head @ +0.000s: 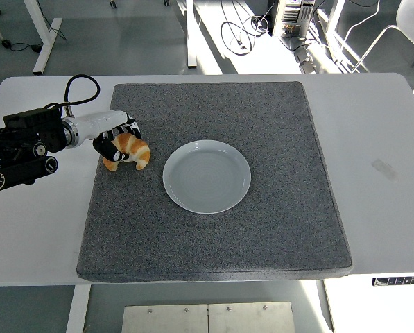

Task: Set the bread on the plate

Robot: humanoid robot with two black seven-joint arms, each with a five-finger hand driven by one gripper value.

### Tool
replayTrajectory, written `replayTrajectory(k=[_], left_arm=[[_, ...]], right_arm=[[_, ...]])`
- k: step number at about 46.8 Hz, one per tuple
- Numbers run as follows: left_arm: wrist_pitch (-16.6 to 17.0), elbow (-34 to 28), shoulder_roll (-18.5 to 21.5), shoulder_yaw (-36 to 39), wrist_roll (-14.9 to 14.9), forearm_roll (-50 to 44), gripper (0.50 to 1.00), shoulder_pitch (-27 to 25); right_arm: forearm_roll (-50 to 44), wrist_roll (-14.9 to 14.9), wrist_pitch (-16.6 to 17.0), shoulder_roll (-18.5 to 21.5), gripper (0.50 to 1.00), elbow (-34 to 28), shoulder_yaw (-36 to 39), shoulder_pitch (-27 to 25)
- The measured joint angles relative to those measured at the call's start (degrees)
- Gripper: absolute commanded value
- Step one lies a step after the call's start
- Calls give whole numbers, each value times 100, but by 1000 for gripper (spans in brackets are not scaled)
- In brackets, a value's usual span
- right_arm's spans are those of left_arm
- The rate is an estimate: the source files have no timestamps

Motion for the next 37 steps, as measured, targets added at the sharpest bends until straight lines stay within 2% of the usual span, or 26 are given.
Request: replayTrajectory(k=[7, 13, 18, 27, 32, 37], left_arm=[[202, 0, -39, -29, -128, 3, 500, -35], [241, -13, -6, -47, -129, -43, 500, -352], [152, -95, 126, -12, -131, -59, 500, -636], [-220, -114, 191, -8, -152, -60, 500, -1032], [-257, -108, 74, -43, -192, -73, 500, -1143], [-256, -87, -235, -63, -205, -99, 500, -1217]], right_arm=[[-1, 0, 0, 0, 1000, -1, 0, 0], [-2, 0, 0, 0, 1000, -2, 0, 0], [0, 0, 0, 0, 1000, -2, 0, -1], [0, 0, 0, 0, 1000, -3, 0, 0], [0, 0, 0, 0, 1000, -5, 0, 0], [-2, 0, 0, 0, 1000, -3, 0, -1]])
